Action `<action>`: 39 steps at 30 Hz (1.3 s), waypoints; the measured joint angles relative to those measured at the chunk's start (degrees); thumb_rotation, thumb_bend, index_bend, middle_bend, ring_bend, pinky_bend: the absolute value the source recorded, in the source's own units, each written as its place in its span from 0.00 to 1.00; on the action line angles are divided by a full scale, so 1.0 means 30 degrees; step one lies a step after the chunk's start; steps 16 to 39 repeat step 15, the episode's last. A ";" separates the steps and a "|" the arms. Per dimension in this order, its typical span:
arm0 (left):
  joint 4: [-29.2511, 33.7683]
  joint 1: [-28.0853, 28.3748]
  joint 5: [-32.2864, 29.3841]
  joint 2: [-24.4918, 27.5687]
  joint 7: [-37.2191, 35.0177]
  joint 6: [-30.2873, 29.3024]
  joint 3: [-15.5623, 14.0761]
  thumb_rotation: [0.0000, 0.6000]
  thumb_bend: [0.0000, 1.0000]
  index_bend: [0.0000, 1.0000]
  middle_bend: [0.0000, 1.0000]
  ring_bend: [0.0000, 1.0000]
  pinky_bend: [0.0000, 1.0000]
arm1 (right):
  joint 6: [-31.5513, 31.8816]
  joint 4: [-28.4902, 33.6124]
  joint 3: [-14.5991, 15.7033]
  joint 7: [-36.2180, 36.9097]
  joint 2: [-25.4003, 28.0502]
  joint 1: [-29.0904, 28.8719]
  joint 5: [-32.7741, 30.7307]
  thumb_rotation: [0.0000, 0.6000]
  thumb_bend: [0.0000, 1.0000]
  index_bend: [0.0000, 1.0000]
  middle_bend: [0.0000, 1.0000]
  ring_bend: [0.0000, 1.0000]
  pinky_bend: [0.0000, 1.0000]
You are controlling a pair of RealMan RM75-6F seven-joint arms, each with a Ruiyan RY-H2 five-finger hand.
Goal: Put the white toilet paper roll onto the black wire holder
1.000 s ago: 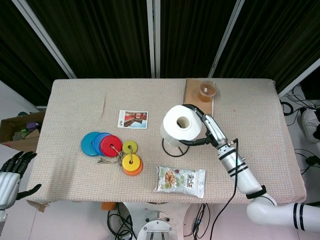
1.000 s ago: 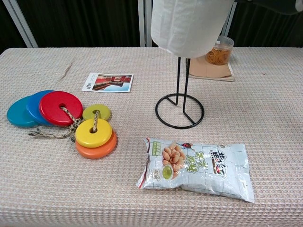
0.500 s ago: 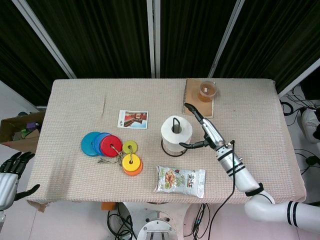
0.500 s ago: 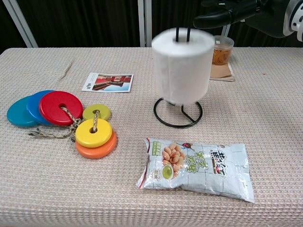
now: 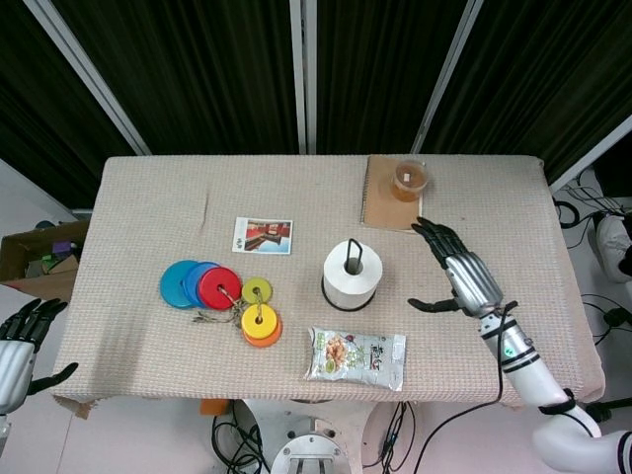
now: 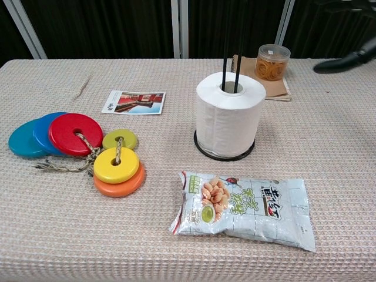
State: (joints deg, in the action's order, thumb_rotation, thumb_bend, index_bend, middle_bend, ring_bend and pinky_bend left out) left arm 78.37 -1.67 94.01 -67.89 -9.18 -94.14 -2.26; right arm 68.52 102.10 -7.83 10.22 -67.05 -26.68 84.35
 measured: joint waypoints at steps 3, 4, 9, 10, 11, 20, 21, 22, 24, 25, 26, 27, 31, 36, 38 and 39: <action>-0.0174 0.0041 -0.0093 -0.0109 -0.0102 0.0161 0.0016 1.00 0.06 0.14 0.15 0.10 0.21 | 0.2552 -0.0556 0.1090 -0.3610 0.0430 0.2069 0.0714 1.00 0.00 0.00 0.00 0.00 0.00; -0.0230 0.0066 -0.0114 -0.0152 -0.0132 0.0233 0.0018 1.00 0.06 0.14 0.15 0.10 0.21 | 0.3604 -0.0899 0.1406 -0.4667 0.0482 0.2845 0.0906 1.00 0.00 0.00 0.00 0.00 0.00; -0.0461 0.0171 -0.0021 -0.0384 -0.0156 0.0279 0.0022 1.00 0.06 0.14 0.15 0.10 0.21 | 0.6543 -0.3300 0.2471 -0.5844 0.0285 0.5510 0.1340 1.00 0.00 0.00 0.00 0.00 0.00; -0.0452 0.0178 -0.0008 -0.0381 -0.0129 0.0280 0.0017 1.00 0.06 0.14 0.15 0.10 0.21 | 0.7351 -0.4200 0.2709 -0.5441 0.0137 0.6308 0.1379 1.00 0.00 0.00 0.00 0.00 0.00; -0.0421 0.0183 0.0003 -0.0368 -0.0094 0.0267 0.0019 1.00 0.06 0.14 0.15 0.10 0.21 | 0.7971 -0.4908 0.2883 -0.5043 0.0002 0.6878 0.1395 1.00 0.00 0.00 0.00 0.00 0.00; -0.0323 0.0166 0.0066 -0.0334 -0.0042 0.0132 0.0025 1.00 0.06 0.14 0.15 0.10 0.21 | 0.9541 -0.7575 0.3581 -0.3060 -0.0687 0.8806 0.1355 1.00 0.00 0.00 0.00 0.00 0.00; -0.0323 0.0166 0.0066 -0.0334 -0.0042 0.0132 0.0025 1.00 0.06 0.14 0.15 0.10 0.21 | 0.9541 -0.7575 0.3581 -0.3060 -0.0687 0.8806 0.1355 1.00 0.00 0.00 0.00 0.00 0.00; -0.0323 0.0166 0.0066 -0.0334 -0.0042 0.0132 0.0025 1.00 0.06 0.14 0.15 0.10 0.21 | 0.9541 -0.7575 0.3581 -0.3060 -0.0687 0.8806 0.1355 1.00 0.00 0.00 0.00 0.00 0.00; -0.0323 0.0166 0.0066 -0.0334 -0.0042 0.0132 0.0025 1.00 0.06 0.14 0.15 0.10 0.21 | 0.9541 -0.7575 0.3581 -0.3060 -0.0687 0.8806 0.1355 1.00 0.00 0.00 0.00 0.00 0.00; -0.0323 0.0166 0.0066 -0.0334 -0.0042 0.0132 0.0025 1.00 0.06 0.14 0.15 0.10 0.21 | 0.9541 -0.7575 0.3581 -0.3060 -0.0687 0.8806 0.1355 1.00 0.00 0.00 0.00 0.00 0.00; -0.0323 0.0166 0.0066 -0.0334 -0.0042 0.0132 0.0025 1.00 0.06 0.14 0.15 0.10 0.21 | 0.9541 -0.7575 0.3581 -0.3060 -0.0687 0.8806 0.1355 1.00 0.00 0.00 0.00 0.00 0.00; -0.0323 0.0166 0.0066 -0.0334 -0.0042 0.0132 0.0025 1.00 0.06 0.14 0.15 0.10 0.21 | 0.9541 -0.7575 0.3581 -0.3060 -0.0687 0.8806 0.1355 1.00 0.00 0.00 0.00 0.00 0.00; -0.0323 0.0166 0.0066 -0.0334 -0.0042 0.0132 0.0025 1.00 0.06 0.14 0.15 0.10 0.21 | 0.9541 -0.7575 0.3581 -0.3060 -0.0687 0.8806 0.1355 1.00 0.00 0.00 0.00 0.00 0.00; -0.0323 0.0166 0.0066 -0.0334 -0.0042 0.0132 0.0025 1.00 0.06 0.14 0.15 0.10 0.21 | 0.9541 -0.7575 0.3581 -0.3060 -0.0687 0.8806 0.1355 1.00 0.00 0.00 0.00 0.00 0.00; -0.0323 0.0166 0.0066 -0.0334 -0.0042 0.0132 0.0025 1.00 0.06 0.14 0.15 0.10 0.21 | 0.9541 -0.7575 0.3581 -0.3060 -0.0687 0.8806 0.1355 1.00 0.00 0.00 0.00 0.00 0.00; -0.0323 0.0166 0.0066 -0.0334 -0.0042 0.0132 0.0025 1.00 0.06 0.14 0.15 0.10 0.21 | 0.9541 -0.7575 0.3581 -0.3060 -0.0687 0.8806 0.1355 1.00 0.00 0.00 0.00 0.00 0.00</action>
